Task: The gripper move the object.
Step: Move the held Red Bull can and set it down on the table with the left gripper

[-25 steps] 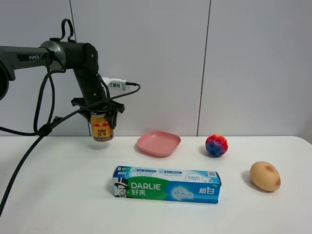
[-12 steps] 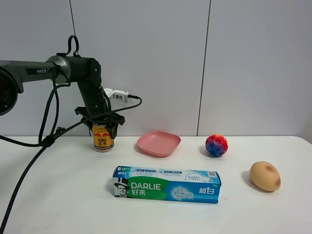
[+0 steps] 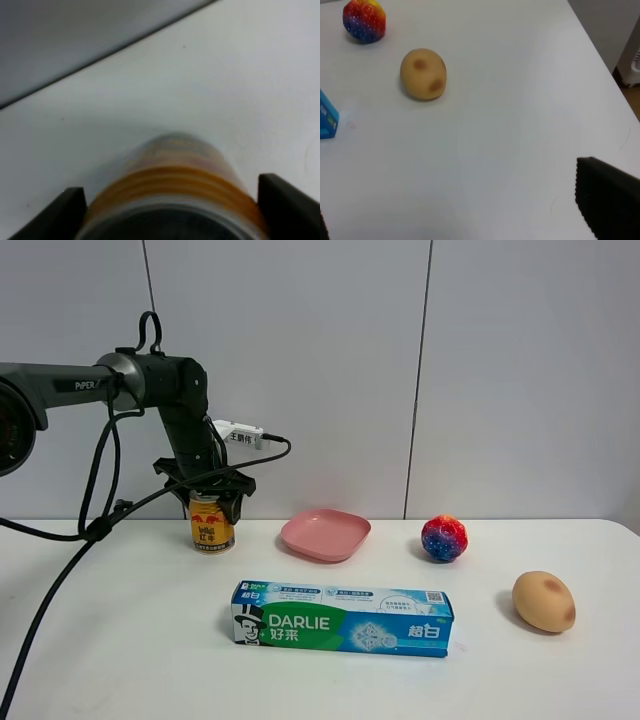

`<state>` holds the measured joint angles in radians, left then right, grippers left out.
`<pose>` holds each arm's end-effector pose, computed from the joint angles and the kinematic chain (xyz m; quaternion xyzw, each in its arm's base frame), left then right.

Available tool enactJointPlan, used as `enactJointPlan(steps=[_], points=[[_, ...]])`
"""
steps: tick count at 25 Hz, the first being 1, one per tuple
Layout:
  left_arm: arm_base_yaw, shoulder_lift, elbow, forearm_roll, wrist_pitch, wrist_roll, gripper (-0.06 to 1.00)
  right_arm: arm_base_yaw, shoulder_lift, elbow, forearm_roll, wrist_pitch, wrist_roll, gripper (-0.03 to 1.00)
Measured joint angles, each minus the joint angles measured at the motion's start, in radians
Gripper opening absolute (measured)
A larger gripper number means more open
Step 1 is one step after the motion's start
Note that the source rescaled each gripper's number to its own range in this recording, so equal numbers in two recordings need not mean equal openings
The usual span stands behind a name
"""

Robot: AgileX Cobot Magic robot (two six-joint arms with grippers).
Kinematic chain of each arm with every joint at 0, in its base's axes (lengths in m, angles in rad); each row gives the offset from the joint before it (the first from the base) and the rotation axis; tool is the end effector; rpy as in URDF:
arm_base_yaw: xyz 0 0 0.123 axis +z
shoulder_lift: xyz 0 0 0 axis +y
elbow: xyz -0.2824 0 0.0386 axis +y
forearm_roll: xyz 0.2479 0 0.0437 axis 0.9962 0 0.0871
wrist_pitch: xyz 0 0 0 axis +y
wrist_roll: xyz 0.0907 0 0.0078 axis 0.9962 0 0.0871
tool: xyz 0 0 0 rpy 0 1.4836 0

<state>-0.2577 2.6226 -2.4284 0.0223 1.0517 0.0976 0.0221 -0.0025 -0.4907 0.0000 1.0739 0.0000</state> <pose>0.5346 -0.1391 0.1411 0.1763 0.9628 -0.0058 0.2048 -0.0047 -0.0001 0.2735 -0.0095 0.8584 0.0057 0.5129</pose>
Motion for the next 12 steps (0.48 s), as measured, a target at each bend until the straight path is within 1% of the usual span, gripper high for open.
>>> enactJointPlan(steps=[2, 4, 6, 9, 12], points=[[-0.001, -0.001, 0.0, 0.001, 0.0, 0.001, 0.36, 0.0, 0.0, 0.0, 0.0, 0.0, 0.0, 1.0], [-0.003, -0.001, 0.0, 0.003, 0.01, 0.003, 0.39, 0.0, 0.0, 0.0, 0.0, 0.0, 0.0, 1.0], [-0.008, -0.011, 0.0, 0.009, 0.038, 0.003, 0.4, 0.0, 0.0, 0.0, 0.0, 0.0, 0.0, 1.0], [-0.02, -0.067, 0.0, 0.03, 0.134, 0.003, 0.4, 0.0, 0.0, 0.0, 0.0, 0.0, 0.0, 1.0], [-0.027, -0.186, 0.0, 0.045, 0.154, 0.004, 0.4, 0.0, 0.0, 0.0, 0.0, 0.0, 0.0, 1.0]])
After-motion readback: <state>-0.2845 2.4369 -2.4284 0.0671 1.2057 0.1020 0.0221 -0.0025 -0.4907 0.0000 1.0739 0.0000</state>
